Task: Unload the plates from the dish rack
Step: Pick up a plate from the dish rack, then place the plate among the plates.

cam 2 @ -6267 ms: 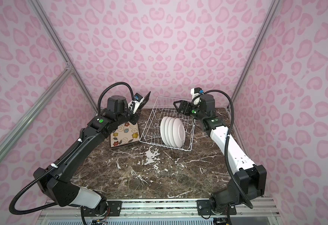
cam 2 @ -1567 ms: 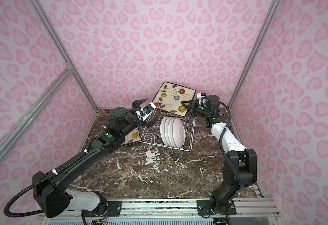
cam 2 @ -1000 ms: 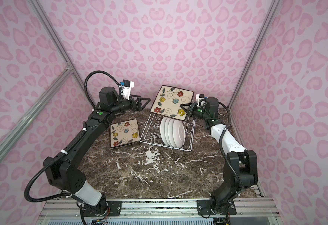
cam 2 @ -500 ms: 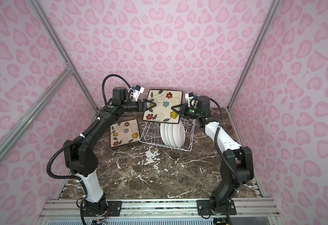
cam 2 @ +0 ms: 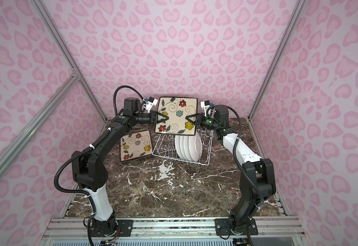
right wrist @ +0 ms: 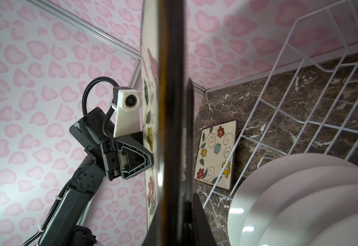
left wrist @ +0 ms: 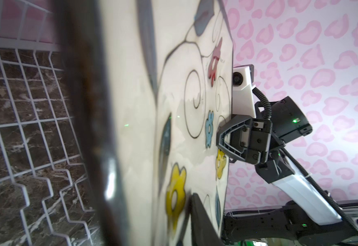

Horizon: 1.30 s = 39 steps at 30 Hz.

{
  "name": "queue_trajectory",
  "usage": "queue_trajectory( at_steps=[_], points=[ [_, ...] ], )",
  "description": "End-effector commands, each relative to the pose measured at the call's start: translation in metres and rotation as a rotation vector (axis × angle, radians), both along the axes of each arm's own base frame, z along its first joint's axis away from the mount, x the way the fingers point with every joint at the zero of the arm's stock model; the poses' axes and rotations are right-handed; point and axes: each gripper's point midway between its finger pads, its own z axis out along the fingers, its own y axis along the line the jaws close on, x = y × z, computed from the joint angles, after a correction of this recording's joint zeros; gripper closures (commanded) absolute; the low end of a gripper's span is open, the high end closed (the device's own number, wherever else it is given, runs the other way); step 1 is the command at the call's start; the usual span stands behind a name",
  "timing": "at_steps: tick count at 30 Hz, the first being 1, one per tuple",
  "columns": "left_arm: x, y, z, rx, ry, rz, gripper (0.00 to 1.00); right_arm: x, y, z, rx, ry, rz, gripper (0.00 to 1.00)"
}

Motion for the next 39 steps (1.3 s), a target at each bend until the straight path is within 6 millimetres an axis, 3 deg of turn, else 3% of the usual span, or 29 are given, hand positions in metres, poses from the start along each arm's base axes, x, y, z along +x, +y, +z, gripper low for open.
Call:
queue_trajectory(
  at_steps=[1,7,17,22,26,29,35,39],
  points=[
    [-0.005,-0.010,0.013,-0.030,-0.110,-0.054,0.96,0.002,0.006,0.017,0.037,-0.079,0.010,1.00],
    [-0.005,-0.007,0.015,-0.037,-0.102,-0.038,0.96,0.004,0.003,0.014,0.032,-0.072,-0.008,0.95],
    [0.003,0.017,0.030,-0.080,-0.087,0.048,0.96,0.009,-0.019,0.014,0.004,-0.076,-0.086,0.64],
    [0.001,0.029,0.043,-0.081,-0.104,0.077,0.96,0.008,-0.028,0.008,-0.121,-0.080,-0.113,0.41],
    [-0.002,0.044,0.054,-0.073,-0.114,0.117,0.96,0.007,-0.042,0.001,-0.293,-0.106,-0.155,0.02],
    [-0.004,0.060,0.062,-0.064,-0.121,0.154,0.96,0.002,-0.051,-0.009,-0.392,-0.117,-0.170,0.01],
    [-0.012,0.104,0.068,-0.003,-0.142,0.226,0.96,-0.006,-0.064,-0.008,-0.506,-0.171,-0.204,0.01],
    [-0.015,0.144,0.053,0.075,-0.112,0.308,0.96,-0.012,-0.072,-0.012,-0.603,-0.198,-0.221,0.01]
  ],
)
